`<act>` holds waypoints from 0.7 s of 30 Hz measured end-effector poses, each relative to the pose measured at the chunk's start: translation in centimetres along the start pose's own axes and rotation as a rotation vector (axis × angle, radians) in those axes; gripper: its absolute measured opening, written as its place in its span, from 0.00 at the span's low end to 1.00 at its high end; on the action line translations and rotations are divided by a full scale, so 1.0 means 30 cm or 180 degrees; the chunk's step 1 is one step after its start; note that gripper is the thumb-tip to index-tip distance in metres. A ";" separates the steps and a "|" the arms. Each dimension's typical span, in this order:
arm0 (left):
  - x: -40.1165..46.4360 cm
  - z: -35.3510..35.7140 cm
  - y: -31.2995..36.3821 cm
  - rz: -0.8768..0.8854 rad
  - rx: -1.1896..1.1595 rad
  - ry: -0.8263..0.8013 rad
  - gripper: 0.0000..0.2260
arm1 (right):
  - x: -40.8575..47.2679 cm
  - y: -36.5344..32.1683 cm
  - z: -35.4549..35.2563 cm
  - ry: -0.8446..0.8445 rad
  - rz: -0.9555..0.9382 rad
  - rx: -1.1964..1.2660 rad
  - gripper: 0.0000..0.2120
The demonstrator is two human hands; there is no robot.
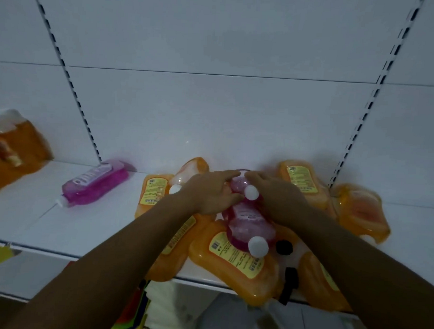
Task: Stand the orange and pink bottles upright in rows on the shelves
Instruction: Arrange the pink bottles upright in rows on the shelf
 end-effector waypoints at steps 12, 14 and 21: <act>0.033 -0.057 0.028 -0.0038 -0.0160 0.0806 0.38 | -0.042 -0.064 -0.214 0.0655 -0.0146 0.0607 0.20; 0.039 -0.071 0.049 0.0036 -0.0385 0.0978 0.36 | -0.074 -0.068 -0.269 0.0852 -0.0273 0.0742 0.19; 0.073 -0.131 0.254 0.0462 -0.0758 0.1262 0.23 | -0.241 0.028 -0.447 0.1360 -0.0309 0.1127 0.23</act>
Point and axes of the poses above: each hand's wrist, its own x-axis towards the middle knuckle, its own z-axis out of the palm, y = z × x, the point moved 6 cm from there along x, towards the middle knuckle, and after that the axes turned 12 degrees about x, right-handed, at the moved point
